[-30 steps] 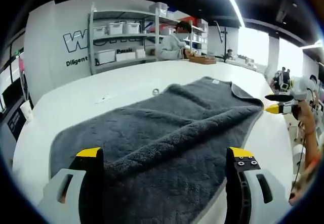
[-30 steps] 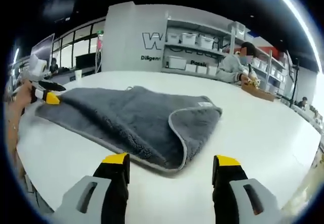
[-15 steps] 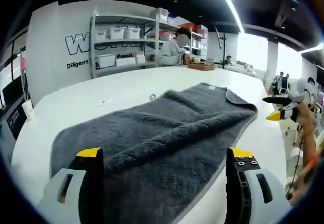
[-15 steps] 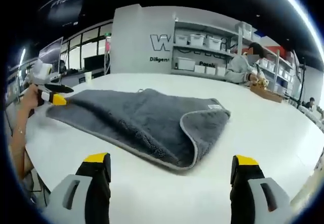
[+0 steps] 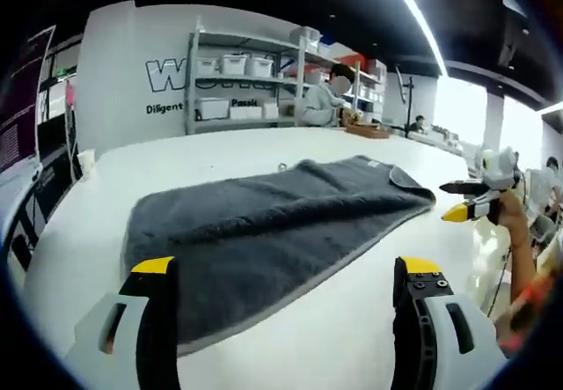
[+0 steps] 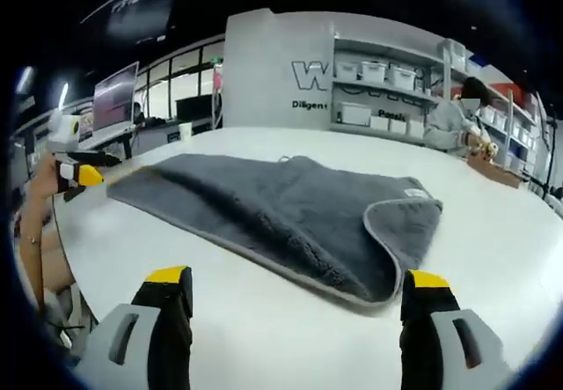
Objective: Open the folded towel by lifting each exposed corner and separating the folded layers until the towel lies flat within the target outline without major curled edges
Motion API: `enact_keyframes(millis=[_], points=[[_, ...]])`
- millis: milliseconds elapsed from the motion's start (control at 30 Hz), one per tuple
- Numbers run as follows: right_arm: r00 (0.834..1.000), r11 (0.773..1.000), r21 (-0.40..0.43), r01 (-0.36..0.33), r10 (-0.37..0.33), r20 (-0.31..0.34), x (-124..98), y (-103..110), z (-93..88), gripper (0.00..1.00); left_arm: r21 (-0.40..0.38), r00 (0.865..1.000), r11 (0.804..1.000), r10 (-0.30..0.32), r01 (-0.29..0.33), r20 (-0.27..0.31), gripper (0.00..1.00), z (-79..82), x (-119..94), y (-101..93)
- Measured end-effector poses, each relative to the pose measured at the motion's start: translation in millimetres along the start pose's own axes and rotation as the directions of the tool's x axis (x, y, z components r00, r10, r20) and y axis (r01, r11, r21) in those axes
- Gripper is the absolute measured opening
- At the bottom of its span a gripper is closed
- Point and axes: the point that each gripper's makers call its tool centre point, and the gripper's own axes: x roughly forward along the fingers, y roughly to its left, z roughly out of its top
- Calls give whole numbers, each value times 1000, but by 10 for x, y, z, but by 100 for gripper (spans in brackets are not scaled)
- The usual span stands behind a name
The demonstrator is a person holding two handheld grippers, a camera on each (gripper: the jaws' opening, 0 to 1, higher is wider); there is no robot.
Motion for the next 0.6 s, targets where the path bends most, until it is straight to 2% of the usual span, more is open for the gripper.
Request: enact_keyframes(millis=[67,167,267,333,400,467,600], points=[[998,999,-19,-33,34,47,40,125,122,99,-10,1000,1000,4,-4,5,99,-42,-80,-2],[994,995,-58,-80,84,71,78,283,210,99,-16,1000,1000,19,-19,5,99,-114,-179,1],[977,978,-93,-186,195,88,236,631,357,96,-17,999,999,38,-39,-15,99,-256,-325,32],[961,963,-78,-256,262,82,333,832,399,88,-19,999,999,44,-45,-22,99,-302,-376,49],[939,940,-80,-331,336,69,423,1043,426,73,-25,998,998,53,-54,-25,99,-339,-433,79],[926,925,-106,-365,372,66,520,1207,461,61,-34,998,997,64,-65,-24,99,-363,-487,116],[903,895,-145,-421,429,29,741,1490,479,52,-49,995,994,95,-96,-30,99,-429,-591,194]])
